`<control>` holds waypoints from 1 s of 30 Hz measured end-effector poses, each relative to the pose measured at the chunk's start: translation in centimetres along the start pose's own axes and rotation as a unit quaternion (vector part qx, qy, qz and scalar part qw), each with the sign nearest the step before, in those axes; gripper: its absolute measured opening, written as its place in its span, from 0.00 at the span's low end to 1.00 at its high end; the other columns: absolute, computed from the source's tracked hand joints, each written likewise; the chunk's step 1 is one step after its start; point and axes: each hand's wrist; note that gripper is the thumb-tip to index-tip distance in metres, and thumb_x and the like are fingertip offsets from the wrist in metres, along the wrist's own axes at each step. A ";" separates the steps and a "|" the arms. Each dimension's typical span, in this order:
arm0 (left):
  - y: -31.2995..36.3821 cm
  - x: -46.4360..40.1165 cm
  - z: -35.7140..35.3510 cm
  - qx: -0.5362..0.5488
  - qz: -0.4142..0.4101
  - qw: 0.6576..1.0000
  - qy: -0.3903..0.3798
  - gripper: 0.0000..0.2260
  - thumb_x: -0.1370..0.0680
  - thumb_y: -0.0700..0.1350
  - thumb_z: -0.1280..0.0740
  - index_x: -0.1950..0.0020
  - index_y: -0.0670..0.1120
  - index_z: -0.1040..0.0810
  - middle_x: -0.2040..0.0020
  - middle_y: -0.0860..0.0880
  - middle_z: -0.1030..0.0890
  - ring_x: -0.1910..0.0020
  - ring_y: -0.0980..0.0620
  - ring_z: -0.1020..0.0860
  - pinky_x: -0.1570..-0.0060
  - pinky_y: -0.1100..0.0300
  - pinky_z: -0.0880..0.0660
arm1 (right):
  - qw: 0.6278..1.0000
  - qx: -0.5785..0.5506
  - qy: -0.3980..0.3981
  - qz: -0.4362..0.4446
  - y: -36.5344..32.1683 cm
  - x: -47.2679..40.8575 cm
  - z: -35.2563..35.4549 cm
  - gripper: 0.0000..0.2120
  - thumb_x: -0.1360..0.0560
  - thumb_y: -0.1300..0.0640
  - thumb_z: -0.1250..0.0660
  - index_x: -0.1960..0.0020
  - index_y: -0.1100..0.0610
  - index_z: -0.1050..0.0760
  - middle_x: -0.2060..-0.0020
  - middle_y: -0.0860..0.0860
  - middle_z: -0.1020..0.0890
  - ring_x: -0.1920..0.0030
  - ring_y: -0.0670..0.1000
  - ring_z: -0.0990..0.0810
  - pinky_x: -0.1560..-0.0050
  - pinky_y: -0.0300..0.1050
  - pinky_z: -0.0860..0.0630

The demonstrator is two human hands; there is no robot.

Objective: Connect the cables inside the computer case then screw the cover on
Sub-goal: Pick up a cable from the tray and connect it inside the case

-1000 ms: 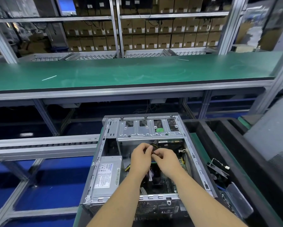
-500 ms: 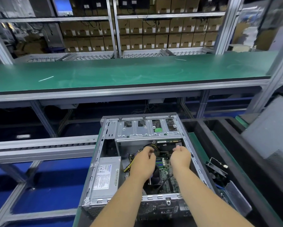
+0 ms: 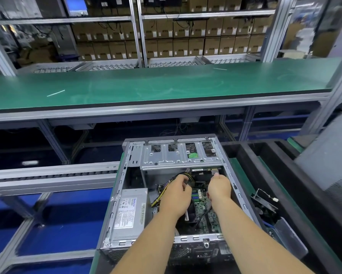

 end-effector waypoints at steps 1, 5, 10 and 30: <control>0.0 0.0 0.0 -0.003 -0.001 1.000 -0.001 0.13 0.20 0.47 0.41 0.36 0.54 0.27 0.55 0.62 0.25 0.58 0.62 0.26 0.62 0.61 0.31 | 1.000 0.004 0.000 0.002 0.0 0.0 0.0 0.17 0.14 0.52 0.50 0.49 0.60 0.27 0.62 0.56 0.25 0.65 0.54 0.30 0.60 0.48 0.32; 0.0 0.0 -0.1 -0.009 -0.003 1.000 -0.001 0.13 0.20 0.46 0.41 0.36 0.54 0.27 0.56 0.61 0.25 0.59 0.61 0.25 0.62 0.61 0.30 | 1.000 -0.002 -0.002 0.009 0.0 -0.2 0.1 0.18 0.14 0.51 0.50 0.48 0.61 0.26 0.63 0.54 0.27 0.66 0.53 0.31 0.59 0.48 0.33; 0.1 0.1 0.0 -0.007 -0.009 1.000 -0.003 0.13 0.20 0.45 0.41 0.36 0.53 0.27 0.56 0.60 0.24 0.59 0.58 0.24 0.58 0.57 0.26 | 0.998 0.039 0.012 0.056 -0.5 -0.1 0.3 0.18 0.14 0.53 0.51 0.50 0.60 0.26 0.58 0.57 0.22 0.57 0.59 0.23 0.55 0.50 0.27; 0.1 0.8 0.3 -0.030 -0.003 0.999 -0.012 0.13 0.20 0.46 0.42 0.36 0.55 0.29 0.57 0.57 0.24 0.62 0.57 0.24 0.64 0.57 0.28 | 0.982 0.163 0.039 0.085 -0.9 -0.3 -0.1 0.18 0.14 0.55 0.51 0.42 0.65 0.28 0.56 0.58 0.24 0.57 0.58 0.26 0.58 0.49 0.30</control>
Point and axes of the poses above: each hand's wrist, its own x-axis away from the middle knuckle, its own z-axis out of the back of the hand, y = z × x
